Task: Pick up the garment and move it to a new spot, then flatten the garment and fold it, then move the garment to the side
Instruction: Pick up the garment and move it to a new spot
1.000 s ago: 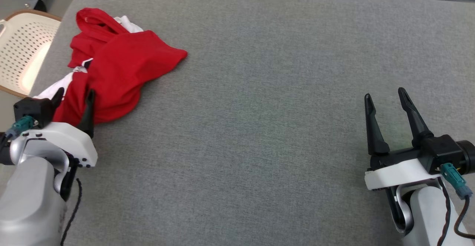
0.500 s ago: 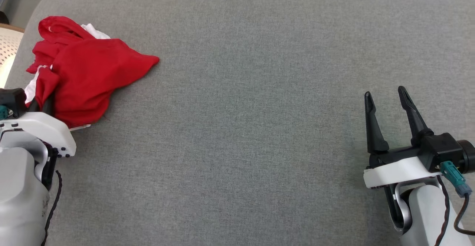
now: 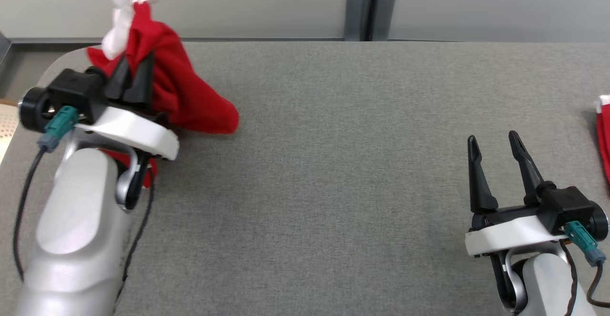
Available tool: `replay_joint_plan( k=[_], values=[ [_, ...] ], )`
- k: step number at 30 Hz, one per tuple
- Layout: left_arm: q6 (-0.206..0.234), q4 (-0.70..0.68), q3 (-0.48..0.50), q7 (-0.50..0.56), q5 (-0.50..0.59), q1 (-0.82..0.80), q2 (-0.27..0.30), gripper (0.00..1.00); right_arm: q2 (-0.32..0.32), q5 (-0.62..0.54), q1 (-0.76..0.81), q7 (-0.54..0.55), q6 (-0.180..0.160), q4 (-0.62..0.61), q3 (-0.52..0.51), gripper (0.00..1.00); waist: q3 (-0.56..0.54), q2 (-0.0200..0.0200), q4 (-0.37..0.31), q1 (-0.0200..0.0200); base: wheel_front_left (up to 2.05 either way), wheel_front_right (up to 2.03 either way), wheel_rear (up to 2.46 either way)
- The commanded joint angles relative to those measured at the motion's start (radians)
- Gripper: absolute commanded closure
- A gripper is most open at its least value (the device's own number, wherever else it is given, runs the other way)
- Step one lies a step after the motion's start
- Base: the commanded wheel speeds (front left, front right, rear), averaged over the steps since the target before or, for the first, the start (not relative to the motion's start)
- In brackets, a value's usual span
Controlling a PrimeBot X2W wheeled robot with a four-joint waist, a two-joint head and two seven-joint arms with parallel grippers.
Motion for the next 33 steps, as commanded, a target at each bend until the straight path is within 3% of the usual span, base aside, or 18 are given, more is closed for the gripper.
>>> replay_joint_plan(
  k=[1, 8, 15, 22, 29, 30, 31, 32, 33],
  values=[
    [0.0, -0.033, -0.02, 0.007, 0.001, -0.001, -0.019, 1.0, -0.001, 0.009, 0.012, -0.001, 0.0, -0.001, 0.0, 0.0, -0.028, 0.0, -0.034, 0.0, 0.0, 0.0, 0.0],
    [0.008, -0.15, -0.103, 0.044, -0.015, -0.123, -0.117, 1.0, -0.001, 0.042, -0.008, -0.001, 0.0, -0.01, 0.02, 0.0, -0.038, 0.0, -0.134, 0.0, 0.0, 0.0, 0.0],
    [0.057, -0.172, -0.135, 0.026, 0.002, -0.223, -0.15, 1.0, -0.001, 0.07, -0.016, -0.001, 0.0, -0.023, 0.012, 0.0, -0.011, 0.0, -0.214, 0.0, 0.0, 0.0, 0.0],
    [0.06, -0.117, -0.268, 0.003, 0.109, -0.073, -0.142, 1.0, -0.001, 0.078, -0.014, -0.001, 0.0, -0.034, -0.005, 0.0, 0.044, 0.0, -0.22, 0.0, 0.0, 0.0, 0.0],
    [0.052, 0.068, -0.424, -0.002, 0.185, 0.122, -0.144, 1.0, -0.001, 0.067, -0.023, -0.001, 0.0, -0.024, -0.013, 0.0, 0.05, 0.0, -0.194, 0.0, 0.0, 0.0, 0.0],
    [0.052, 0.093, -0.44, -0.002, 0.189, 0.139, -0.147, 0.71, -0.001, 0.064, -0.022, -0.001, 0.0, -0.02, -0.011, 0.0, 0.046, 0.0, -0.187, 0.0, 0.0, 0.0, 0.0],
    [0.061, 0.112, -0.446, -0.002, 0.188, 0.152, -0.148, 0.25, -0.001, 0.059, -0.02, -0.001, 0.0, -0.015, -0.008, 0.0, 0.041, 0.0, -0.18, 0.0, 0.0, 0.0, 0.0],
    [0.07, 0.123, -0.451, -0.003, 0.187, 0.161, -0.149, 0.0, -0.001, 0.055, -0.015, -0.001, 0.0, -0.01, -0.004, 0.0, 0.032, 0.0, -0.172, 0.0, 0.0, 0.0, 0.0],
    [0.078, 0.132, -0.452, -0.003, 0.181, 0.173, -0.151, 0.0, -0.001, 0.051, -0.009, -0.001, 0.0, -0.003, 0.002, 0.0, 0.022, 0.0, -0.164, 0.0, 0.0, 0.0, 0.0]
  ],
)
